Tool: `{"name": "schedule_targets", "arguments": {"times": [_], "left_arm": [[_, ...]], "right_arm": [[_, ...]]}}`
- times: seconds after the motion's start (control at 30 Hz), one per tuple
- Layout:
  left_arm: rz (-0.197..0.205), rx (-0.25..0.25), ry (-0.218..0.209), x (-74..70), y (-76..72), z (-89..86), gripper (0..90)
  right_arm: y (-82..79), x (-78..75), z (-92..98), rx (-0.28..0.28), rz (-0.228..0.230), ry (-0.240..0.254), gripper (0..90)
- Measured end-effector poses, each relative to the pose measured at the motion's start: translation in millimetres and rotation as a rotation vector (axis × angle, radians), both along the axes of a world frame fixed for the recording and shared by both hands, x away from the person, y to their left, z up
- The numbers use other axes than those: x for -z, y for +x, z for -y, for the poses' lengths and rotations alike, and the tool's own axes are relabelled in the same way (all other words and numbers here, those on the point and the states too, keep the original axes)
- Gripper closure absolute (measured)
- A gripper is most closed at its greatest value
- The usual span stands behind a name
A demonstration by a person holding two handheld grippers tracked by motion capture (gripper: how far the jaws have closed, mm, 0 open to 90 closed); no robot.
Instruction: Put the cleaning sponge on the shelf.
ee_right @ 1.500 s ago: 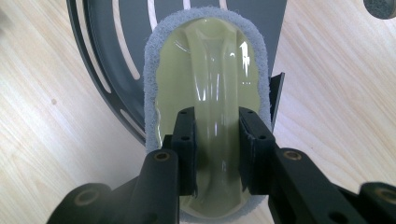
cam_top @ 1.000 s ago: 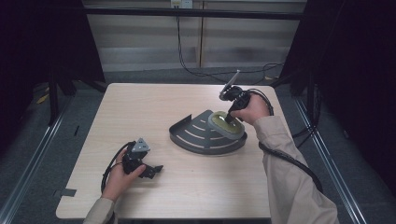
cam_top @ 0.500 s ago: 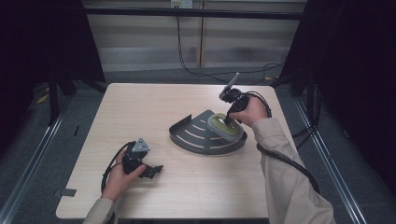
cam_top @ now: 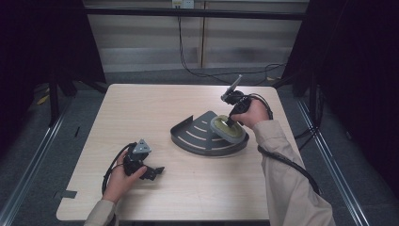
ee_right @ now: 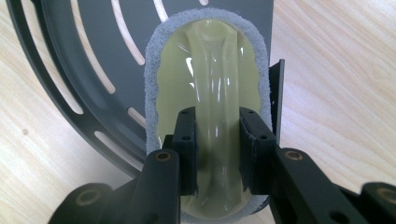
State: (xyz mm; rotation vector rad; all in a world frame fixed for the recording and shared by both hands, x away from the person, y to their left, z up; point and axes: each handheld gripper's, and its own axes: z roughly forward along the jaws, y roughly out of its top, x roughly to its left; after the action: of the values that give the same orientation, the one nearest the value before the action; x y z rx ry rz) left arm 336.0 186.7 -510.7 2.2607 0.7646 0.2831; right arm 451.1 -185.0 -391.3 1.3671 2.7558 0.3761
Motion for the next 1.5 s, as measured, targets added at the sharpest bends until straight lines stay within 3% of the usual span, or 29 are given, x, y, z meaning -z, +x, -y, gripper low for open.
{"name": "schedule_targets", "arguments": {"times": [1.5], "left_arm": [[0.0, 0.0, 0.0, 0.0, 0.0, 0.0, 0.0]], "right_arm": [[3.8, 28.9, 0.6, 0.022, -0.021, -0.018, 71.0]]}}
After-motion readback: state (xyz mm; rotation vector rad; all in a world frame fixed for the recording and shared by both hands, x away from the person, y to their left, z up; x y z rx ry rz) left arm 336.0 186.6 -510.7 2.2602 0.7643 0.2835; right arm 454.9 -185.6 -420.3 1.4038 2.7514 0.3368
